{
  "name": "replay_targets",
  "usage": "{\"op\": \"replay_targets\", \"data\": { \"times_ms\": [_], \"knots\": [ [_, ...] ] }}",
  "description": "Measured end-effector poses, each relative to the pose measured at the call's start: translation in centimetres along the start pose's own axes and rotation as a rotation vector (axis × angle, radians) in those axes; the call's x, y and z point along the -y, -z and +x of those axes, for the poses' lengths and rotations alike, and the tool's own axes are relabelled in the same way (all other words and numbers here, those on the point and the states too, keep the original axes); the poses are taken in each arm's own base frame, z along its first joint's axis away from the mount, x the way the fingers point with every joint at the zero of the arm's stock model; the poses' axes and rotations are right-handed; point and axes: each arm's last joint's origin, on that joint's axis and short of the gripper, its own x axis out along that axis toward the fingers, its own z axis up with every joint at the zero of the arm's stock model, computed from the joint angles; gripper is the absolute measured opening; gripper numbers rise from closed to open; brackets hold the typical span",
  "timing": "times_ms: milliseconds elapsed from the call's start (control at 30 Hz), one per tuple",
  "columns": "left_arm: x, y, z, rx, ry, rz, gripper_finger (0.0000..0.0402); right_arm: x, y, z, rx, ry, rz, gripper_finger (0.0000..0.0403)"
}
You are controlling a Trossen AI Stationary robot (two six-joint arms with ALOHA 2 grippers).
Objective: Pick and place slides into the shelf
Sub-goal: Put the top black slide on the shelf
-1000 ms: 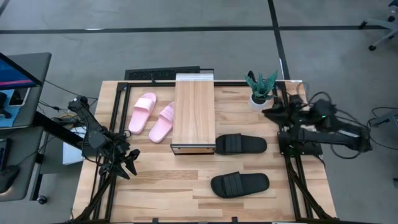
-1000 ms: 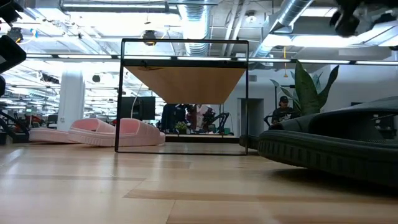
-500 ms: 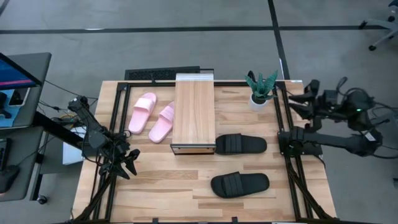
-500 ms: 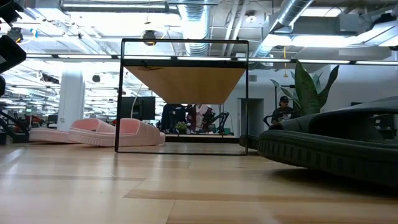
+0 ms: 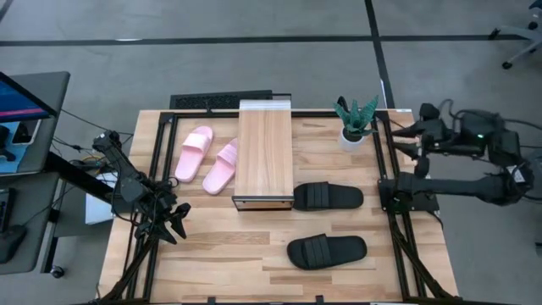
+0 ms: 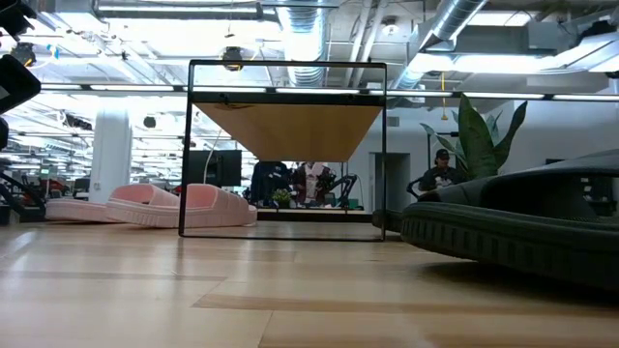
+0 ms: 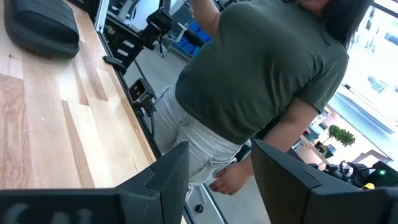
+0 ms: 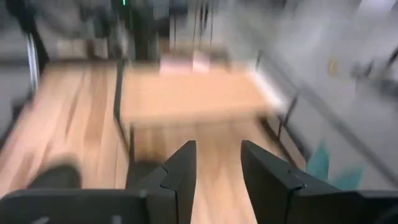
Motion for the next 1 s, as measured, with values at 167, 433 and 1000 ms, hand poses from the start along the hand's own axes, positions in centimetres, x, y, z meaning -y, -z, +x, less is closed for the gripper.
{"op": "replay_targets", "data": {
  "times_ms": [167, 433, 1000],
  "knots": [
    [0.0, 0.0, 0.0, 0.0, 0.0, 0.0, 0.0162, 0.0, 0.0, 0.6, -0.259, -0.04, 0.048, 0.0119],
    [0.0, 0.0, 0.0, 0.0, 0.0, 0.0, 0.0162, -0.4, 0.8, 2.0, -0.362, -0.137, 0.158, 0.0119],
    [0.0, 0.0, 0.0, 0.0, 0.0, 0.0, 0.0162, -1.2, 3.9, 4.3, -0.569, -0.293, 0.182, 0.0119]
  ]
}}
